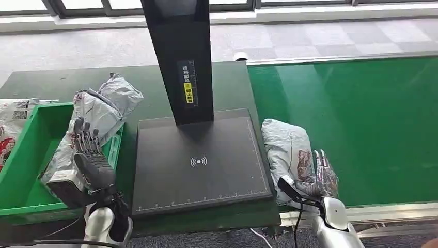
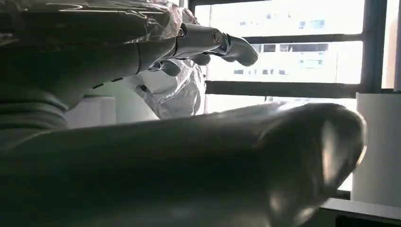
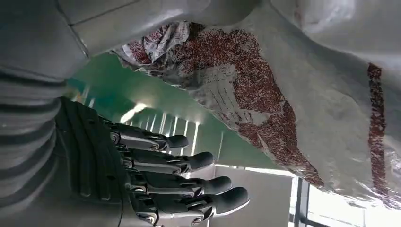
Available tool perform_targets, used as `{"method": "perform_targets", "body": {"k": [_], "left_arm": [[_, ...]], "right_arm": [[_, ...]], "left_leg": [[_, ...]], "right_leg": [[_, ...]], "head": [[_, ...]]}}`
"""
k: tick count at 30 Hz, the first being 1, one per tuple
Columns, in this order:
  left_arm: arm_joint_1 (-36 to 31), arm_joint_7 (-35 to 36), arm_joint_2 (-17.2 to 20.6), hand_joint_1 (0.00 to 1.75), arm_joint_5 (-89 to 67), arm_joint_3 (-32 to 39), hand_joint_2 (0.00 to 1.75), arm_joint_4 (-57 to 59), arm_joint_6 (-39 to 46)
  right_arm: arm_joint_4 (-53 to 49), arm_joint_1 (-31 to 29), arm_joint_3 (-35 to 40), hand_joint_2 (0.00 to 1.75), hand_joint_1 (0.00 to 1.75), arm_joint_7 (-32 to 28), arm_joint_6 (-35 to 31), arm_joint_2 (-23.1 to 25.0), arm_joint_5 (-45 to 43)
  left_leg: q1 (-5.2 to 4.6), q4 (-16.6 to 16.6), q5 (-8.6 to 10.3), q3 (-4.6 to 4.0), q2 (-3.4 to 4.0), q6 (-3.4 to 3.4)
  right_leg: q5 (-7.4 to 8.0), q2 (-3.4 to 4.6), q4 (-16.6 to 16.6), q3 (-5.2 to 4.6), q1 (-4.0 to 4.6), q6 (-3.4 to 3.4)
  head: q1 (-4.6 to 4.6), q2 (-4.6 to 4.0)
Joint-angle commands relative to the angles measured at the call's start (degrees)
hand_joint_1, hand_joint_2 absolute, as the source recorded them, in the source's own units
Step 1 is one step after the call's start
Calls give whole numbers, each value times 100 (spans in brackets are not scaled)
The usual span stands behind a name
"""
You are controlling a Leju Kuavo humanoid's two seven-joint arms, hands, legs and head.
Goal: Moved the parcel from conveyor to table for the left to box.
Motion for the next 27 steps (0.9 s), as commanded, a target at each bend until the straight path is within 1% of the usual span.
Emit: {"method": "perform_targets", "body": {"k": [1,2,4,9,17,19,22,23,25,27], "left_arm": [[-286,49,231,0,4,-283,0,489,21],[-324,82,232,0,-8,-297,0,537,33],[-353,93,235,0,-9,-306,0,581,33],[-302,132,254,0,-28,-335,0,543,72],[-269,164,281,0,-9,-358,0,553,64],[-266,169,284,0,-3,-360,0,548,66],[-233,183,281,0,-2,-348,0,483,90],[-224,189,282,0,-3,-340,0,466,98],[-177,198,277,0,-10,-323,0,393,123],[-177,198,277,0,-10,-323,0,393,123]], "right_arm": [[1026,-250,-118,175,98,-342,262,164,-319],[1103,-245,-113,175,175,-457,388,232,-448],[1167,-231,-98,175,175,-435,380,332,-496],[1188,-259,-127,175,175,-667,596,467,-888],[978,-144,59,175,175,-785,665,504,-1109],[946,-140,105,175,175,-774,661,520,-1157],[883,-154,196,175,175,-738,638,549,-1210],[839,-151,225,175,175,-764,584,567,-1241],[623,-111,228,175,175,-963,256,629,-1407],[623,-111,228,175,175,-963,256,629,-1407]], "left_leg": [[2,-18,3,23,-5,-1],[5,-18,3,22,-7,-1],[6,-7,1,13,-5,-3],[6,-16,3,27,6,-3],[6,-20,1,44,-4,-7],[6,-7,-5,42,3,-6],[4,-16,-6,48,3,-8],[5,-19,-6,50,4,-9],[5,-11,-11,46,8,-12],[5,-11,-11,46,8,-12]], "right_leg": [[0,-9,-17,23,4,-9],[1,-12,-19,25,7,-9],[0,-8,-9,15,7,-5],[4,0,-16,27,9,-9],[-2,-11,-19,44,12,-11],[-4,0,-7,42,13,-7],[-8,-2,-13,47,14,-13],[-8,-1,-16,48,15,-15],[-9,3,-8,43,17,-13],[-9,3,-8,43,17,-13]], "head": [[0,0],[0,0],[0,0],[0,0],[0,0],[0,0],[0,0],[0,0],[0,0],[0,0]]}}
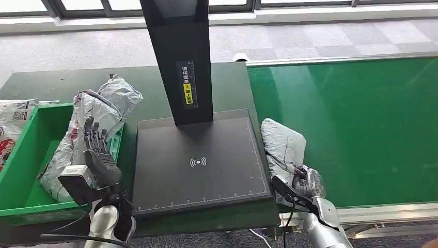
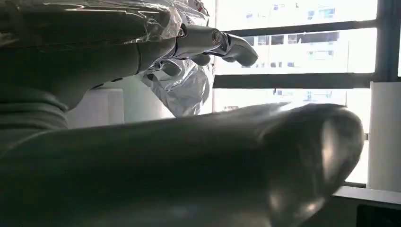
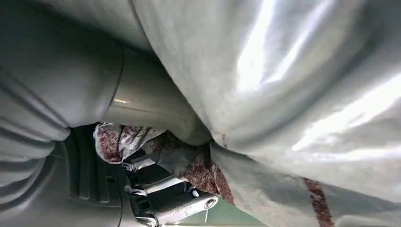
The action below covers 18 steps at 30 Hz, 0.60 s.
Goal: Moved the parcel from conveyor to table for the left to box.
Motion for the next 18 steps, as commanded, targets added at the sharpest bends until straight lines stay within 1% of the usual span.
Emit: {"method": "perform_targets", "body": {"k": [1,2,3,4,6,8,10,14,16,17,18], "left_arm": [[-62,56,220,0,27,-161,0,146,60],[-37,57,220,0,24,-155,0,115,67],[29,63,213,0,13,-140,0,38,88],[100,59,218,0,2,-141,0,-31,107],[102,59,219,0,2,-141,0,-29,108],[113,37,216,0,18,-124,0,-25,158],[132,4,230,0,59,-119,0,-10,188],[133,-6,230,0,70,-114,0,-2,192],[133,-7,229,0,73,-114,0,0,191],[146,-19,228,0,88,-103,0,-9,190],[155,-29,226,0,95,-96,0,-16,191]], "right_arm": [[-75,135,224,175,175,-185,-306,247,-223],[-193,152,194,175,175,-304,-460,279,-336],[-633,243,192,175,175,-608,-859,339,-722],[-2067,734,422,175,175,-841,-1005,382,-1334],[-2195,783,465,175,175,-770,-949,375,-1344],[-3111,1150,578,175,175,-1203,-1457,413,-1871],[-4088,1541,762,175,175,-1268,-1568,383,-2077],[-4281,1618,785,175,175,-1186,-1524,380,-2075],[-4275,1617,777,175,175,-1234,-1622,395,-2088],[-4479,1671,654,175,175,-1531,-1657,478,-2174],[-4633,1709,570,175,175,-1668,-1657,553,-2179]], "left_leg": [[4,-10,-2,13,-2,0],[4,-12,-2,14,-2,0],[2,-8,-2,11,-2,-1],[3,-14,-4,15,1,-3],[-2,-10,-9,3,3,-8],[-3,-10,-9,-2,-1,-9],[-1,-11,-10,-4,-9,-9],[-6,-9,-6,-27,-36,-6],[-4,-9,-10,-21,-30,-6],[-4,-10,-11,-19,-26,-6],[-4,-15,-10,-12,-24,-4]], "right_leg": [[-3,-5,-9,13,3,-6],[-3,-5,-11,14,3,-7],[-3,-4,-7,10,2,-5],[-5,-4,-10,13,5,-10],[-11,2,4,-5,2,-14],[-13,0,7,-10,1,-17],[-20,-11,8,-9,3,-22],[-23,-31,13,-23,-5,-17],[-25,-26,12,-17,-3,-17],[-24,-22,11,-17,-4,-18],[-23,-21,6,-11,-7,-18]], "head": [[0,0],[0,0],[0,0],[0,0],[0,0],[0,0],[0,0],[0,0],[0,0],[0,0],[0,0]]}}
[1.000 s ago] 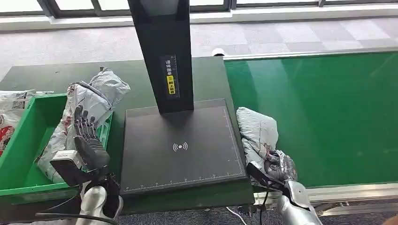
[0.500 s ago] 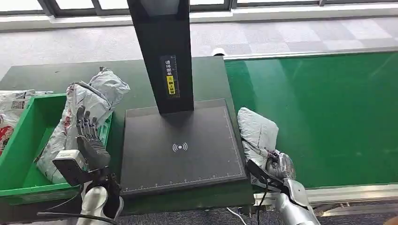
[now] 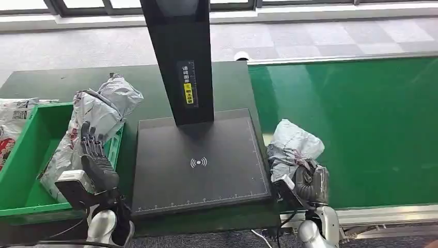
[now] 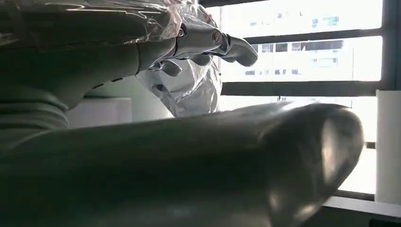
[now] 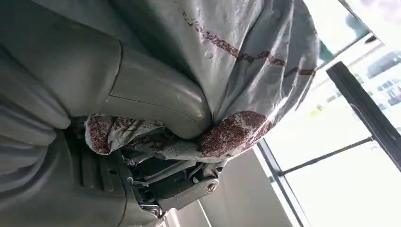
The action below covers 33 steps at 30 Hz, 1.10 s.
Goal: Moved the parcel from conveyor to table for the left to box.
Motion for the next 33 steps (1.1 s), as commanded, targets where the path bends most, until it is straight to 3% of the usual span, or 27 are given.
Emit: {"method": "perform_targets", "body": {"k": [1,5,10,16,20,26,33], "left_arm": [[-23,-25,187,0,69,-77,0,110,15],[64,-34,174,0,73,-16,0,-8,29],[78,-43,152,0,66,3,0,-20,44],[-206,-54,92,0,64,-81,0,287,-12],[-239,-64,95,0,60,-100,0,336,-30],[-446,-109,63,0,33,-295,0,577,-75],[-695,-109,48,0,126,-459,0,887,-113]], "right_arm": [[-1845,449,40,175,175,-623,-147,356,-161],[-2235,522,108,175,175,-763,-147,477,-224],[-2319,352,-356,175,175,-1318,-147,793,-232],[-2070,-228,-226,175,175,-1318,-147,801,268],[-2066,-310,-8,175,175,-1318,-147,728,332],[-356,-1703,473,175,175,-1318,-147,812,777],[1258,-2472,637,175,175,-1318,-147,968,946]], "left_leg": [[-1,-3,-4,8,7,2],[-3,-5,-11,13,11,6],[-1,-13,-10,26,21,4],[-3,-1,-4,5,17,8],[-1,-4,-2,12,10,9],[-2,-2,-3,12,46,11],[3,-3,5,20,40,6]], "right_leg": [[-5,5,1,4,-6,0],[-8,6,0,6,-9,-4],[-5,17,-8,13,-6,-6],[2,14,-1,-3,-9,2],[2,6,-6,7,-6,4],[14,44,-4,0,-9,5],[15,36,-6,9,-4,6]], "head": [[0,0],[0,0],[0,0],[0,0],[0,0],[0,0],[0,0]]}}
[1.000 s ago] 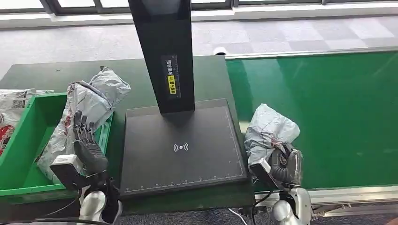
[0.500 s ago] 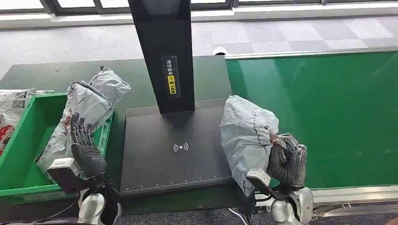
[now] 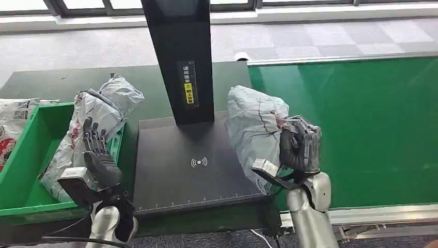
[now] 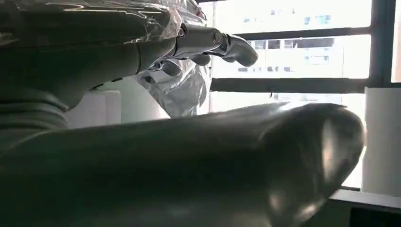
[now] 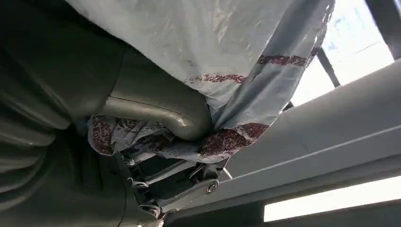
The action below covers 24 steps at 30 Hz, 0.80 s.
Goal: Moved the parcel from conveyor to table for the left to box.
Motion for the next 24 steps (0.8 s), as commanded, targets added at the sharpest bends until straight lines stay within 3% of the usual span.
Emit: {"method": "perform_targets", "body": {"k": [1,19,21,22,24], "left_arm": [[-477,15,120,0,102,-356,0,729,-48],[-477,15,120,0,102,-356,0,729,-48],[-490,15,127,0,129,-390,0,776,-71],[-519,17,108,0,86,-378,0,772,-142],[-579,15,92,0,105,-448,0,902,-123]], "right_arm": [[2533,-1400,403,175,175,2,-2,195,56],[2533,-1400,403,175,175,2,-2,195,56],[2832,-1511,551,175,175,82,-2,200,75],[2852,-1594,1129,175,175,403,-2,27,-241],[3165,-1654,929,175,175,287,-2,350,43]], "left_leg": [[4,-11,1,17,29,-2],[-1,-4,2,4,0,-2],[1,-6,3,5,1,-3],[1,-8,2,8,3,-3],[1,-1,0,2,8,-3]], "right_leg": [[12,26,-11,8,6,-9],[3,3,-1,1,1,-7],[5,3,-5,3,4,-8],[4,3,-6,5,4,-9],[4,11,0,-2,3,-6]], "head": [[0,0],[0,0],[0,0],[0,0],[0,0]]}}
